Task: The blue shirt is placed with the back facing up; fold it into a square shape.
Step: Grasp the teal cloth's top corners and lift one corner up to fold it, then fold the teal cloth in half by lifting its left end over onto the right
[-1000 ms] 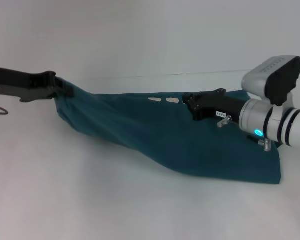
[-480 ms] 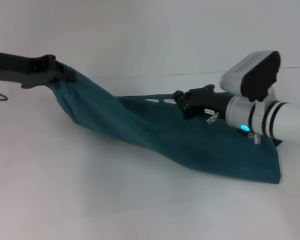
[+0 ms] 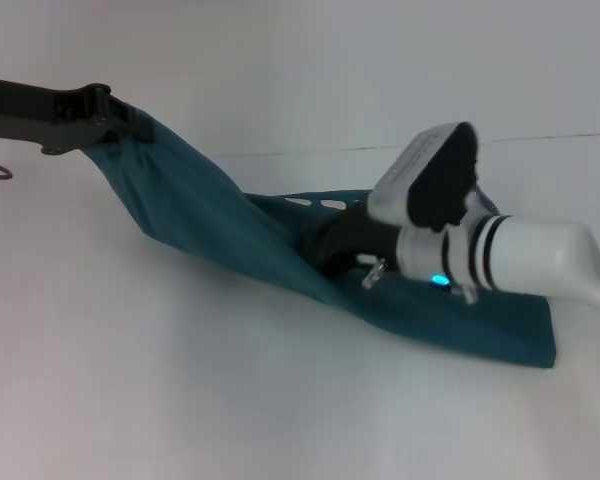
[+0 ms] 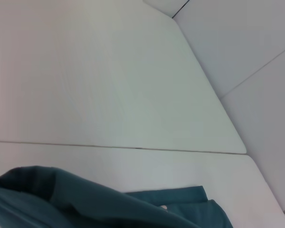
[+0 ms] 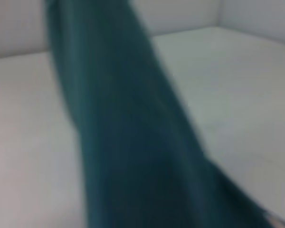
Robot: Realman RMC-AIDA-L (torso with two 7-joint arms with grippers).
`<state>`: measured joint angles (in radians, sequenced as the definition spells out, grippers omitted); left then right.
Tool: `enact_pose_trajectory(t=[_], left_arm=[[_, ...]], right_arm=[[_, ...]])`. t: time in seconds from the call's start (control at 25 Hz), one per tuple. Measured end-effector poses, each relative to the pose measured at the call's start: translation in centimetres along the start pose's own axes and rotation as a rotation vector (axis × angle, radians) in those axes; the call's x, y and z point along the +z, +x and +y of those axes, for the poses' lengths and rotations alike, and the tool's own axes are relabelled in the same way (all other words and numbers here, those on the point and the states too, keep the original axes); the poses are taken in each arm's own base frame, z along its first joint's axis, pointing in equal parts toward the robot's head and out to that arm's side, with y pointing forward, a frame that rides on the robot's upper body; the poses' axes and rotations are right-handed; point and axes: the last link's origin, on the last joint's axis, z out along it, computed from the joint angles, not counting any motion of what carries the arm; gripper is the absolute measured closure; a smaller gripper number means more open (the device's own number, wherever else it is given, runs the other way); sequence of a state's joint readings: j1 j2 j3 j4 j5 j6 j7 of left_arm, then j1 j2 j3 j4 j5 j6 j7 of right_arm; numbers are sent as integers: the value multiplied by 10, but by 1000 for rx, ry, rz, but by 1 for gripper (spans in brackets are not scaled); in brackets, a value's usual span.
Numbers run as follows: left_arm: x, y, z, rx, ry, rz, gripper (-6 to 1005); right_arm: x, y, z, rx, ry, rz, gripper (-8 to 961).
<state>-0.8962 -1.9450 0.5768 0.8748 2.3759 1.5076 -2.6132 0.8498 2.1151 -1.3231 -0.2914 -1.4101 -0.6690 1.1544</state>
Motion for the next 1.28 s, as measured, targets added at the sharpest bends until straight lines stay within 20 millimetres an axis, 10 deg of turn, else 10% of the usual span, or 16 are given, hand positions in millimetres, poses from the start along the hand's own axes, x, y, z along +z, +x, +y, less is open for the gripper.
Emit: enact_pose_trajectory(t=[0.72, 1.28], left_arm=[[-33, -15, -17, -25, 32, 12, 920], [-21, -6, -1, 27, 17, -16, 919]], right_arm=[[19, -23, 71, -108, -313, 40, 953], [-66, 15, -38, 336, 43, -216, 955]])
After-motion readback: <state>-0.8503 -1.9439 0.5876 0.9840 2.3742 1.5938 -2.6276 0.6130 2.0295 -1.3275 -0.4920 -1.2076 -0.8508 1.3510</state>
